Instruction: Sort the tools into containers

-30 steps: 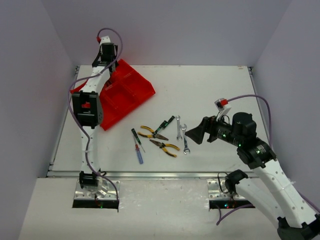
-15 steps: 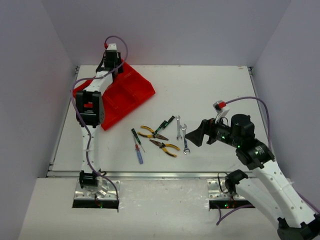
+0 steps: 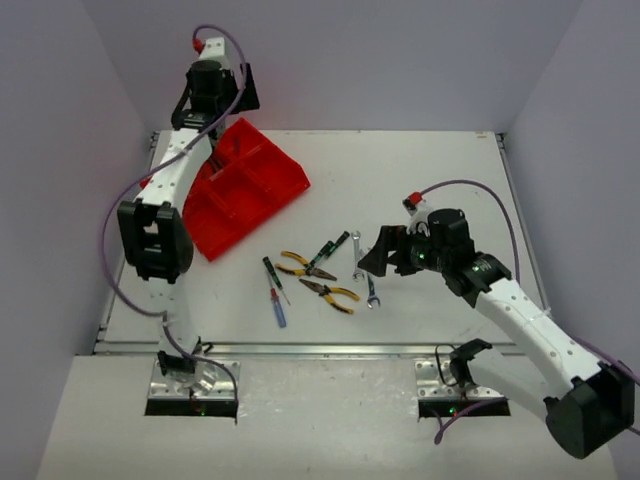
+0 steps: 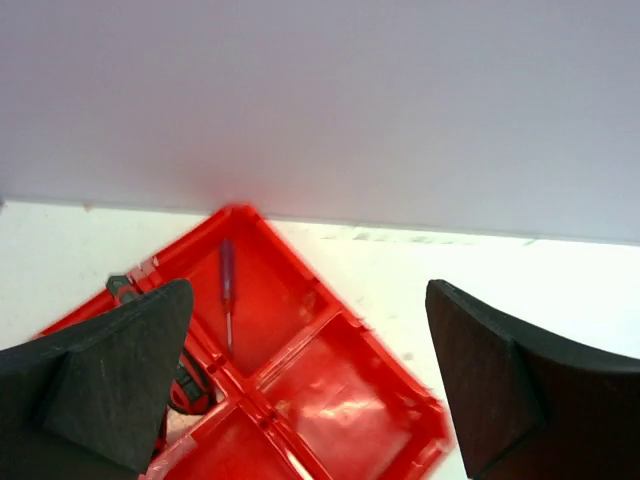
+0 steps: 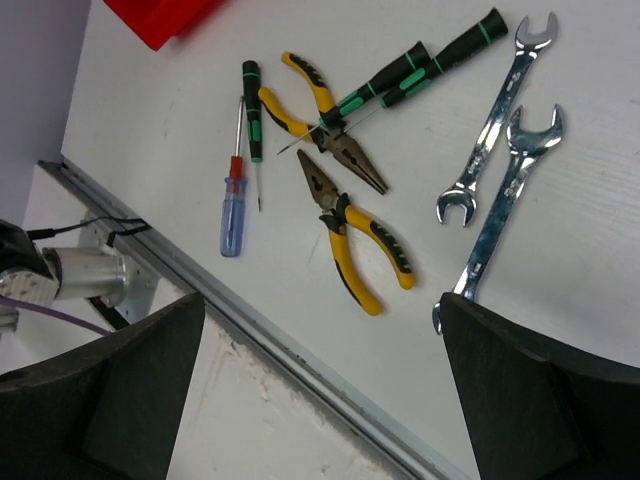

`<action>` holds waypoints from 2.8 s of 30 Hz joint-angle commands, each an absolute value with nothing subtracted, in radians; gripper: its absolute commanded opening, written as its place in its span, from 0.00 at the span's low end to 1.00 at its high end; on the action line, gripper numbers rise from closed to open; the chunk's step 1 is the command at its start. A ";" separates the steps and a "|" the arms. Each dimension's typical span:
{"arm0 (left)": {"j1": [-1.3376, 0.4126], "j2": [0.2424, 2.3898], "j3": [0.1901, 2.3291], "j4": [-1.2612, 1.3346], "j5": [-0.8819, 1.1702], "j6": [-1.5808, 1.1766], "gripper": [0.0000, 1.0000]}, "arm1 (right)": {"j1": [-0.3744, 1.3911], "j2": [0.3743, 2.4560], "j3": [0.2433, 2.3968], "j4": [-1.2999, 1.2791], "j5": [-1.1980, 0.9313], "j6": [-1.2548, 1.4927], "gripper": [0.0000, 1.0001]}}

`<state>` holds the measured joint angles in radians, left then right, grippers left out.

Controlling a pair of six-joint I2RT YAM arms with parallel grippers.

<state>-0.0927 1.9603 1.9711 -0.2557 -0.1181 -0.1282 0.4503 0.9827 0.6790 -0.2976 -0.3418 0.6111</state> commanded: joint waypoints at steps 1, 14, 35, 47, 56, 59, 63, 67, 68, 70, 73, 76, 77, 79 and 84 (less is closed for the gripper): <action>-0.098 1.558 1.879 -0.380 -0.099 -0.287 1.00 | 0.588 1.112 0.769 -0.113 -0.316 0.720 0.99; -0.097 0.478 0.873 -0.516 -0.233 -0.433 1.00 | 1.068 1.788 1.347 -0.482 0.324 0.718 0.93; -0.115 0.302 0.775 -0.537 -0.262 -0.437 1.00 | 1.203 2.179 1.516 -0.594 0.330 0.854 0.36; -0.115 0.334 0.773 -0.527 -0.227 -0.430 1.00 | 1.221 1.946 1.337 -0.533 0.410 0.867 0.11; -0.116 0.416 0.777 -0.517 -0.170 -0.421 1.00 | 1.220 1.677 1.186 -0.446 0.387 0.756 0.00; -0.115 0.434 0.778 -0.516 -0.154 -0.419 1.00 | 1.213 1.625 1.176 -0.432 0.375 0.698 0.00; -0.115 0.448 0.778 -0.506 -0.091 -0.408 1.00 | 1.190 1.581 1.161 -0.431 0.344 0.663 0.00; -0.115 0.492 0.767 -0.453 0.139 -0.461 1.00 | 1.173 1.452 1.085 -0.280 0.253 0.589 0.00; -0.115 0.504 0.738 -0.391 0.245 -0.503 1.00 | 1.167 1.421 1.064 -0.235 0.230 0.571 0.00; -0.115 0.514 0.616 -0.254 0.526 -0.633 1.00 | 1.149 1.381 1.023 -0.155 0.177 0.554 0.00; -0.121 0.513 0.468 0.078 0.702 -0.840 1.00 | 1.137 1.299 0.977 -0.077 0.108 0.537 0.00; -0.153 0.513 0.387 0.179 0.695 -0.886 1.00 | 1.126 1.256 0.952 -0.023 0.057 0.530 0.00; -0.172 0.517 0.379 0.218 0.696 -0.899 1.00 | 1.125 1.257 0.960 -0.024 0.043 0.525 0.00; -0.219 0.531 0.361 0.306 0.695 -0.926 1.00 | 1.124 1.261 0.972 -0.027 0.019 0.516 0.00; -0.307 0.561 0.343 0.433 0.669 -0.943 0.95 | 1.124 1.273 0.982 -0.007 -0.059 0.515 0.00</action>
